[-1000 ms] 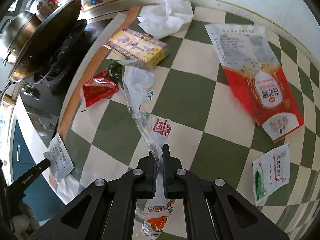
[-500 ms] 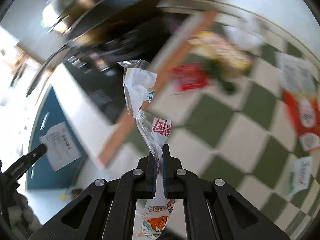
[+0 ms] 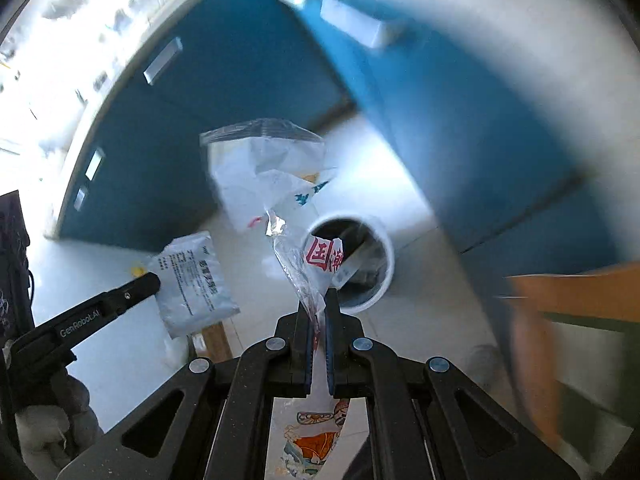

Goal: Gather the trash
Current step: 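Carry the sachet and plastic bag to the bin and release both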

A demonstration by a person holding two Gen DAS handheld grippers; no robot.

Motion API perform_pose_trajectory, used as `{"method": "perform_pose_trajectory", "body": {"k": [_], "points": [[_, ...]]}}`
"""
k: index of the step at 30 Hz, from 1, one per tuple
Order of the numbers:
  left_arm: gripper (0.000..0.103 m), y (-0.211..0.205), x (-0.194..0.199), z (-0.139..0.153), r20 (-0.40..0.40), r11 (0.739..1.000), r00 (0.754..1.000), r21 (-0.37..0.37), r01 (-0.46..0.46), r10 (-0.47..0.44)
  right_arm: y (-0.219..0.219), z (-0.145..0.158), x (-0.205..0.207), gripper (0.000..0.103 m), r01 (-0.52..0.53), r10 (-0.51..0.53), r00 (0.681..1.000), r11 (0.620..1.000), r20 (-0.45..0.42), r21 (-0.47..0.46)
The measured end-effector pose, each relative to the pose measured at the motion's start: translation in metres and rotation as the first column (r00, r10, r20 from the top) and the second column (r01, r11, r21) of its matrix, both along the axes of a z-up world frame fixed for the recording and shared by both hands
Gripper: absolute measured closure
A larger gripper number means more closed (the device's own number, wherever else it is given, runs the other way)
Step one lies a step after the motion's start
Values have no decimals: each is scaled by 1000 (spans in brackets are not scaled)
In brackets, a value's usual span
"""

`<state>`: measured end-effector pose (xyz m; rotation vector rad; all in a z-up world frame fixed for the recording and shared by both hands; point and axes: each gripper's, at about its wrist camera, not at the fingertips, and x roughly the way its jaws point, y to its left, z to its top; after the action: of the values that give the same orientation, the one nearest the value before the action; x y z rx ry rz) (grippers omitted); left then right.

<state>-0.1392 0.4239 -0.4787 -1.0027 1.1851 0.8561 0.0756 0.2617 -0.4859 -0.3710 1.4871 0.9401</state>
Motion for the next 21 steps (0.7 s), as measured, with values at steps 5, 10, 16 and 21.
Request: {"method": "perform_pose_trajectory", "body": {"k": [5, 10, 16, 21], "points": [[103, 24, -17, -170, 7, 981, 999, -188, -49, 51, 33, -179, -4, 98, -25, 17, 995, 996, -100, -81], [103, 41, -16, -300, -26, 953, 998, -299, -60, 55, 55, -307, -2, 98, -83, 62, 986, 987, -156, -137], [103, 52, 0, -365, -37, 945, 999, -324, -42, 32, 80, -393, -5, 98, -181, 159, 980, 960, -116, -215], [100, 49, 4, -368, -74, 952, 997, -305, -22, -1, 86, -419, 2, 91, -222, 198, 974, 935, -112, -275]]}}
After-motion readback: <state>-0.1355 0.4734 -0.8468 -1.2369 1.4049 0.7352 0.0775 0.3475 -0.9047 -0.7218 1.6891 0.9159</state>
